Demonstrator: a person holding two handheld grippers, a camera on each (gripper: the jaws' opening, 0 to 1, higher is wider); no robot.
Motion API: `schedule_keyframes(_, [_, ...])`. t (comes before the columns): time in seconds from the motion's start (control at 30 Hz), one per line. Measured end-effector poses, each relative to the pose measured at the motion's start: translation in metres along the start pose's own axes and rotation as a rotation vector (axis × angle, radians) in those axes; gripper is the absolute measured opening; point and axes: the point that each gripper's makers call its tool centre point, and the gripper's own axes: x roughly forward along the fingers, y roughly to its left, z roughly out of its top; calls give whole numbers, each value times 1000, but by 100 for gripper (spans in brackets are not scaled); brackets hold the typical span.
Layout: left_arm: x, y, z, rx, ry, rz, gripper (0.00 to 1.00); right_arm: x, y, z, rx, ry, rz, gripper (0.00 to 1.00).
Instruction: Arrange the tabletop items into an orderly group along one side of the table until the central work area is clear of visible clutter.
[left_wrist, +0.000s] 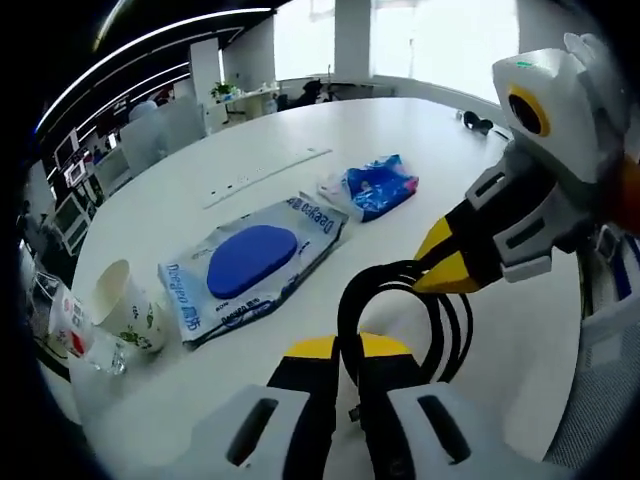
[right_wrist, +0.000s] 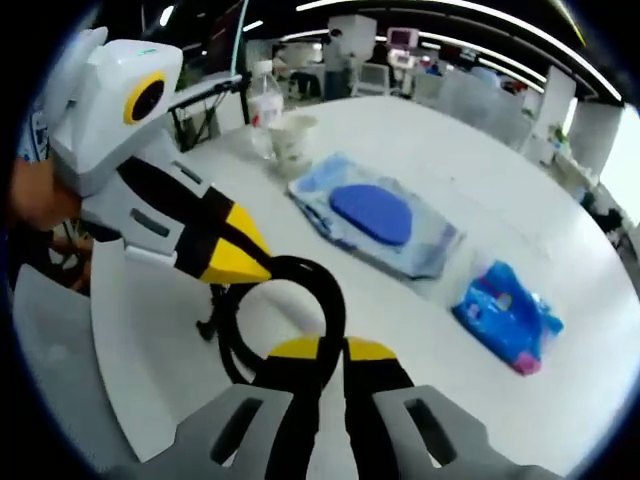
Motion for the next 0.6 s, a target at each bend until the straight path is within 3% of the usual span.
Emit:
schedule_keyframes(0.3, [15, 6, -2, -3, 28, -1, 5, 13, -7, -5, 12, 14, 7, 4])
schedule_keyframes(0.6, [24, 15, -6, 84, 71, 15, 5, 25, -7, -6, 46, 16, 20, 4])
